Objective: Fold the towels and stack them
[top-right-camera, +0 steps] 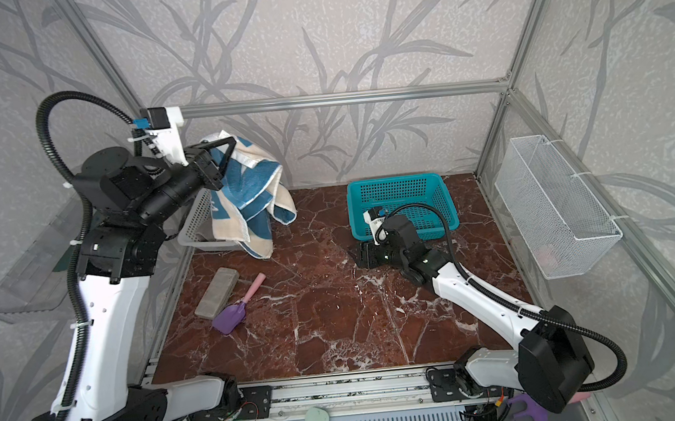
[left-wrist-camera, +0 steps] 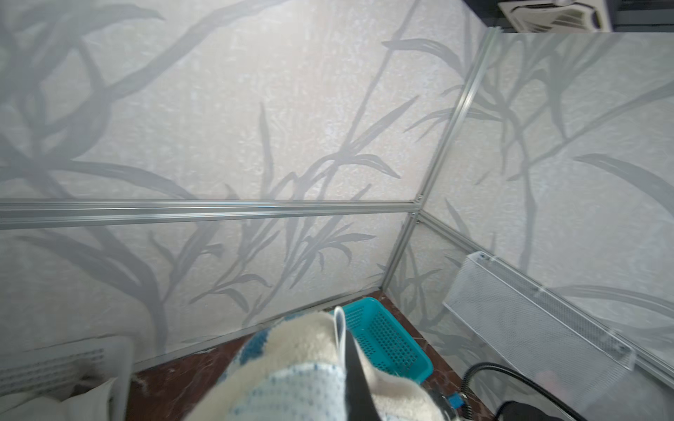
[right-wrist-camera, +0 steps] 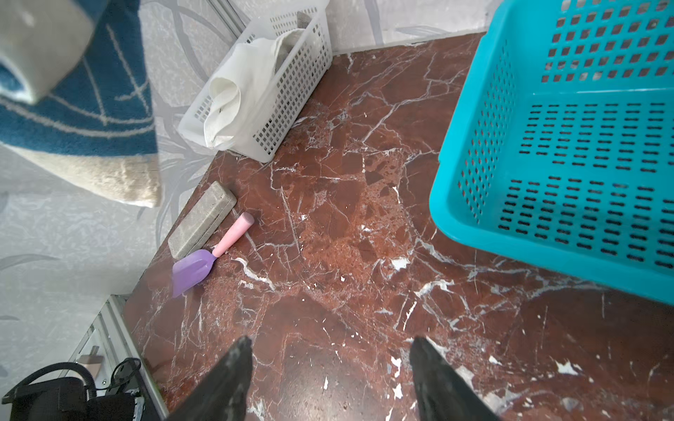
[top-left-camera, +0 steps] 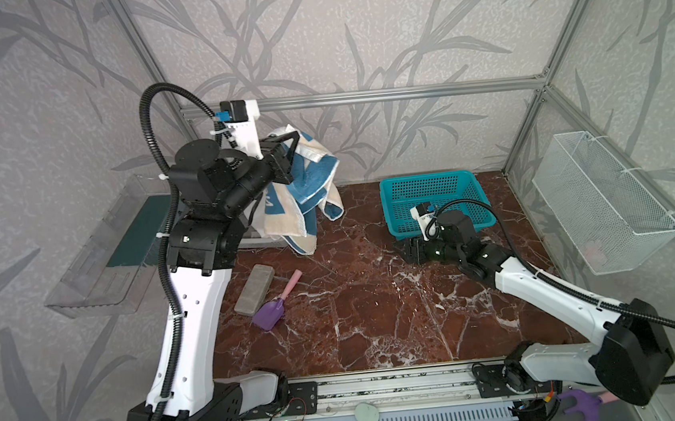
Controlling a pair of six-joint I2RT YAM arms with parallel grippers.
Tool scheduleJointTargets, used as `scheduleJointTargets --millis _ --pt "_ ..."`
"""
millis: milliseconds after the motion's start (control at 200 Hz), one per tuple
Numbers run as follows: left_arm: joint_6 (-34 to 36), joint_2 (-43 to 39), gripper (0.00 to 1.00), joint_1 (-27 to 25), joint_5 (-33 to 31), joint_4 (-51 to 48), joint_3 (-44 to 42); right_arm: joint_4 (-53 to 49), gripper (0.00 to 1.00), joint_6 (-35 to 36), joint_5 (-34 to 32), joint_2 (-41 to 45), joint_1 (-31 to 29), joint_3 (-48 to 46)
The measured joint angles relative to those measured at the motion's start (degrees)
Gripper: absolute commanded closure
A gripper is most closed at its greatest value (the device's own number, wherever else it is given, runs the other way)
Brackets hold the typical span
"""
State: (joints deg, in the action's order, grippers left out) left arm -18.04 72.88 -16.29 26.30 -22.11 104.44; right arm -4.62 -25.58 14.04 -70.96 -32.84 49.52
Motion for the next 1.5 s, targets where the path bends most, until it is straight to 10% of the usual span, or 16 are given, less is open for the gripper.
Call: scheduleJointTargets --millis 335,470,645,1145,1500 --pt "-3.8 -5.7 1.00 -20.4 1.1 9.4 -17.8 -1.5 0.38 -2.9 -3.7 8.4 1.7 -16.8" --pt "-3.9 -6.6 0.53 -20.3 -4.0 12.2 -28.5 0.9 0.40 -3.0 -3.8 5.7 7.9 -17.6" --pt "-6.0 -6.0 0.37 -16.3 -10.8 8.1 -43.3 7.0 0.43 -3.3 -0.5 -7.1 14.0 -15.9" --pt "-4.9 -18.2 0.33 -9.8 -18.3 -0.7 -55.3 15.5 0.43 -2.0 3.3 -23.5 21.9 -2.3" --pt "-7.3 -4.9 0.46 -9.4 -15.7 3.1 -62.6 5.6 0.42 5.6 -4.9 -2.7 8.9 -7.3"
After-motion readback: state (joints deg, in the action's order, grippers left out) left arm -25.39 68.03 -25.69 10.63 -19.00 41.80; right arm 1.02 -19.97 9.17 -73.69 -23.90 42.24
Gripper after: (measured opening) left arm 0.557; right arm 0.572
